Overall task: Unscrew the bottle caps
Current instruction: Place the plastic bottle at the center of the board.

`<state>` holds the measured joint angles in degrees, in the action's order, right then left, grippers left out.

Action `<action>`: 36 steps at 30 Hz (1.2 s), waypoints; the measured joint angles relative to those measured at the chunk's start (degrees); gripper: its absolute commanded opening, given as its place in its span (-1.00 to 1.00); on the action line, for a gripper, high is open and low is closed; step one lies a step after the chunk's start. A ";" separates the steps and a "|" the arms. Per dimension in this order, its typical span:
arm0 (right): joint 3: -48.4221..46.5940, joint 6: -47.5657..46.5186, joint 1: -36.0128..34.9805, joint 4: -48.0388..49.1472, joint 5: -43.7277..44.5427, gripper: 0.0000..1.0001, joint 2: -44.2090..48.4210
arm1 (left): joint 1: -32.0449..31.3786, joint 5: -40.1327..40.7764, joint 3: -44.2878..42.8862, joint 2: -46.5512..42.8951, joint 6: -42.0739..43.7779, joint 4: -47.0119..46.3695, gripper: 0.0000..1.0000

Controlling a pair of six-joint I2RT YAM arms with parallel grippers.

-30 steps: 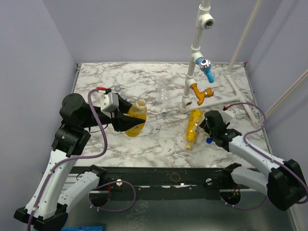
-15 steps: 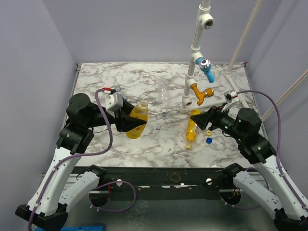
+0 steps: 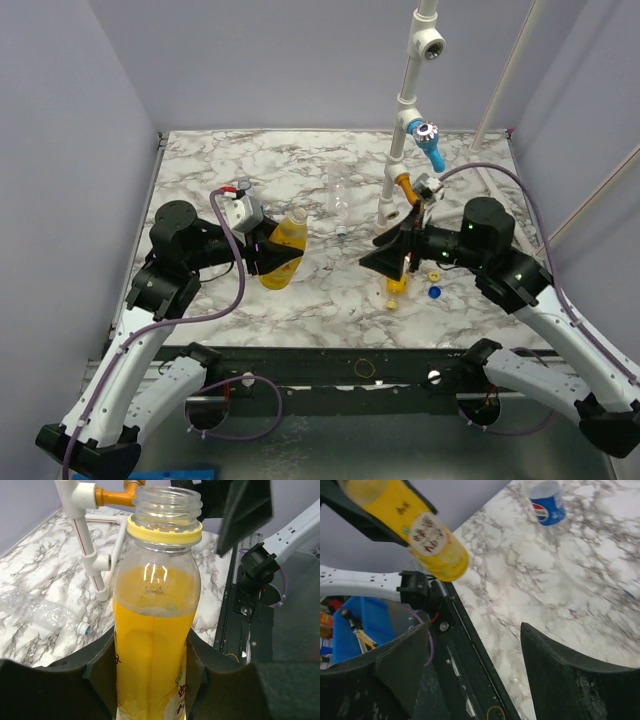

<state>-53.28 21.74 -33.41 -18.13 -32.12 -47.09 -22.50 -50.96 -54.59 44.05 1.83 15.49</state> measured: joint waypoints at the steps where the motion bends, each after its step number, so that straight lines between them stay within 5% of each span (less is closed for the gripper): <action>1: -1.92 -0.87 -2.82 0.13 1.07 0.55 -2.08 | 0.00 0.37 0.22 -0.15 0.07 0.02 -1.00; 6: -13.66 -4.15 -16.59 0.39 6.99 0.54 -12.63 | 0.00 2.05 1.49 -1.55 0.57 0.17 -1.00; 18: -27.30 -8.02 -22.97 6.73 14.60 0.35 -25.38 | 0.00 4.20 3.10 -4.74 1.31 0.59 -1.00; 29: -31.17 -8.92 -24.39 9.79 15.45 -0.54 -31.63 | 0.33 6.40 4.13 -5.03 1.46 1.01 -0.99; 30: -31.43 -9.11 -24.39 9.68 15.52 -0.65 -31.95 | 0.39 6.56 4.26 -5.05 1.29 1.09 -0.56; 32: -31.89 -9.42 -24.39 9.33 15.61 -0.81 -32.46 | 0.57 6.71 4.48 -5.07 1.07 1.16 0.93; 36: -32.72 -10.08 -24.59 9.01 17.86 -0.87 -33.48 | 0.42 6.71 4.48 -5.11 -0.39 1.38 0.97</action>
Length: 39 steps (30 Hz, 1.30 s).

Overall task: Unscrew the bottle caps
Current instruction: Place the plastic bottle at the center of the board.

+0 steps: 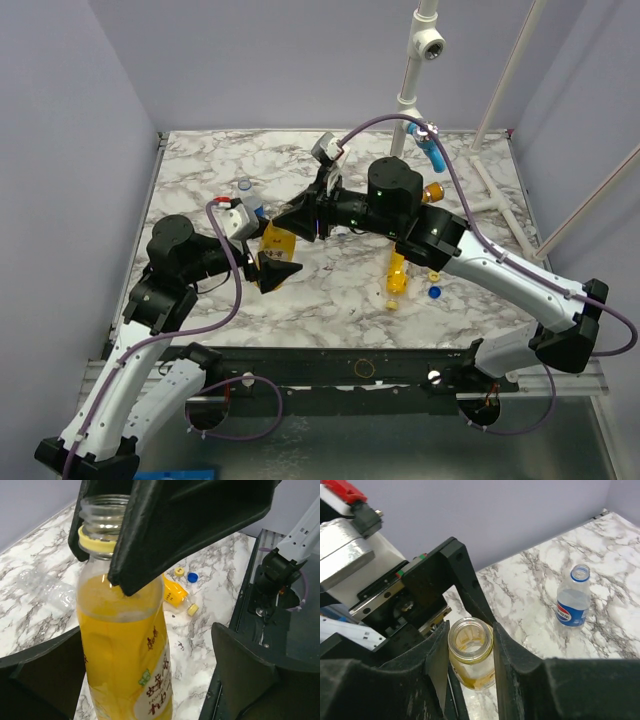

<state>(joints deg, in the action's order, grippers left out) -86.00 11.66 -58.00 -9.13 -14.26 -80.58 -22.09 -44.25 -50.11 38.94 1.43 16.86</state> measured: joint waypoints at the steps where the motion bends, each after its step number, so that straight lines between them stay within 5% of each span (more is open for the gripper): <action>1: -0.28 -0.31 -0.02 -0.28 1.40 -0.90 -0.42 | -0.24 0.28 -0.04 -0.07 -0.13 0.02 0.97; 13: -1.64 -7.23 1.84 -1.05 23.06 -0.99 -9.25 | -0.17 12.63 -4.48 -5.73 4.02 5.03 0.97; 19: -2.97 -7.48 6.91 1.66 25.81 -0.99 -19.56 | -0.24 19.32 -8.90 -6.73 6.34 7.58 0.97; 33: -10.10 -8.09 8.41 16.85 33.99 -0.99 -35.76 | -0.24 19.19 -9.27 -8.87 8.33 13.20 0.97; 35: -9.97 -8.11 8.41 18.34 34.82 -0.90 -36.63 | -0.24 18.99 -9.27 -9.09 8.59 13.31 0.97; 39: -7.56 -8.04 8.48 22.29 35.89 -0.27 -36.76 | -0.26 18.45 -9.27 -9.14 8.92 13.33 0.97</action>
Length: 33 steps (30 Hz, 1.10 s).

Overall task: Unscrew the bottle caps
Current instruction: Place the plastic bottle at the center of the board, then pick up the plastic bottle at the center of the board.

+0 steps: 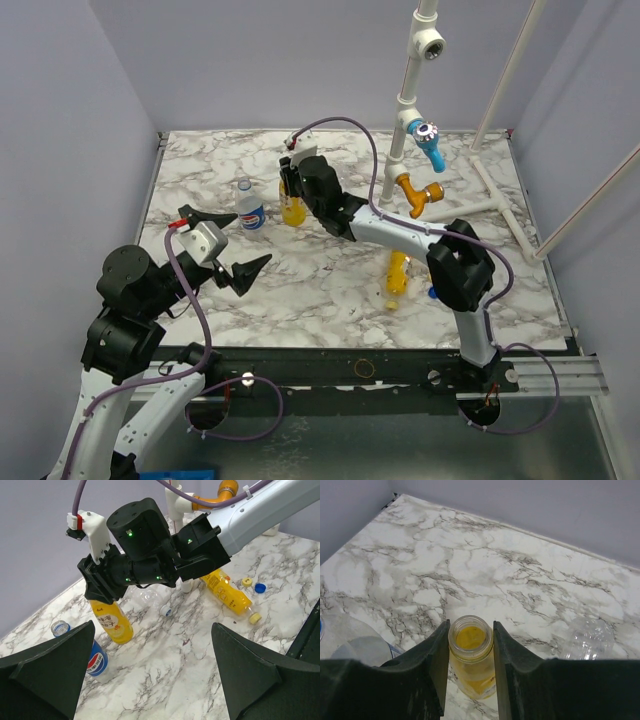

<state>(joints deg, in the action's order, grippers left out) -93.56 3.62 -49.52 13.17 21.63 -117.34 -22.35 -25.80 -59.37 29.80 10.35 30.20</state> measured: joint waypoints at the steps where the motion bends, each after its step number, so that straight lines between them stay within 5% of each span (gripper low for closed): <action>1: 0.76 0.04 0.04 1.42 0.13 -0.22 0.02 | 0.00 -0.31 0.02 0.00 0.07 0.00 0.97; 14: 2.91 0.94 0.04 1.86 2.51 0.98 1.86 | 0.00 -4.15 0.33 1.86 1.01 0.11 0.97; 22: 7.15 -2.89 -2.62 2.23 7.82 1.00 10.10 | 0.00 -5.88 0.33 3.76 1.03 0.42 0.97; 33: 25.92 -3.67 -20.92 -4.42 15.93 0.80 32.54 | 0.00 -6.80 0.20 6.43 0.57 0.37 0.87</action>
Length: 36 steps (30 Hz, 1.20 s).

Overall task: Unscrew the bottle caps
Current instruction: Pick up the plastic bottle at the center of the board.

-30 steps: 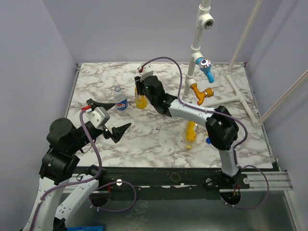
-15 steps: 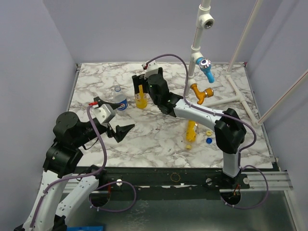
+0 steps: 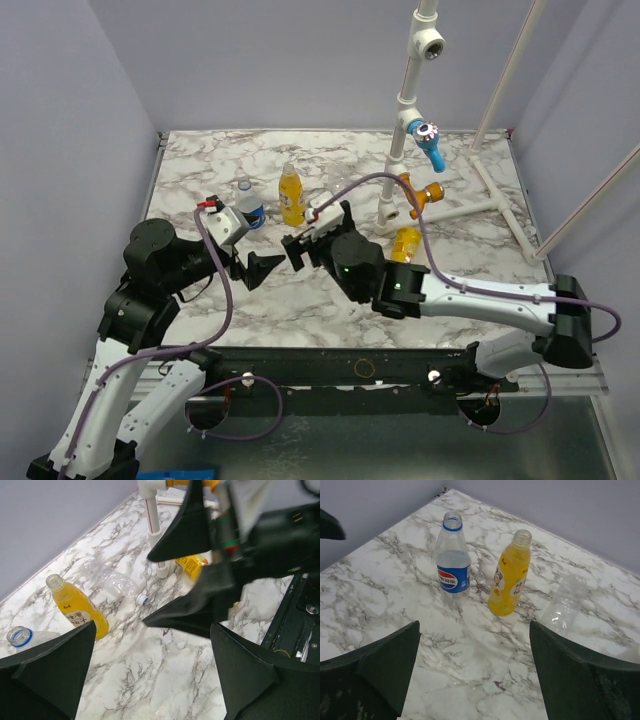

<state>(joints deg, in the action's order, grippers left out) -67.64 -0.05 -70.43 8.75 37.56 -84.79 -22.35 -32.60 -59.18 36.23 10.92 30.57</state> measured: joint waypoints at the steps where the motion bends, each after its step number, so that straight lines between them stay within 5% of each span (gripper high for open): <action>1: 0.98 -0.42 -1.09 -0.81 1.31 0.77 2.38 | 0.00 -0.09 -0.07 0.52 -0.13 -0.02 0.85; 10: 3.78 -6.05 -3.98 -4.17 8.96 0.65 25.55 | 0.00 -1.99 2.91 8.85 -0.11 -4.59 0.86; 18: -3.72 -14.12 -4.15 -3.65 8.35 0.66 27.26 | -2.38 -6.05 4.37 32.89 -0.22 -13.75 0.84; 25: -5.70 -18.12 -4.15 -1.01 4.96 0.66 28.35 | -12.72 1.03 1.53 48.68 -3.85 -21.31 0.84; 36: -1.14 -21.35 -4.20 2.38 4.09 0.66 35.69 | -13.73 14.97 -12.46 71.23 -16.04 -25.77 0.72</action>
<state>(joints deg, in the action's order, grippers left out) -68.77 -21.41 -74.63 11.14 41.65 -49.10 -36.07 -17.63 -71.64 107.46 -5.13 4.80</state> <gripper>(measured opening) 0.830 0.897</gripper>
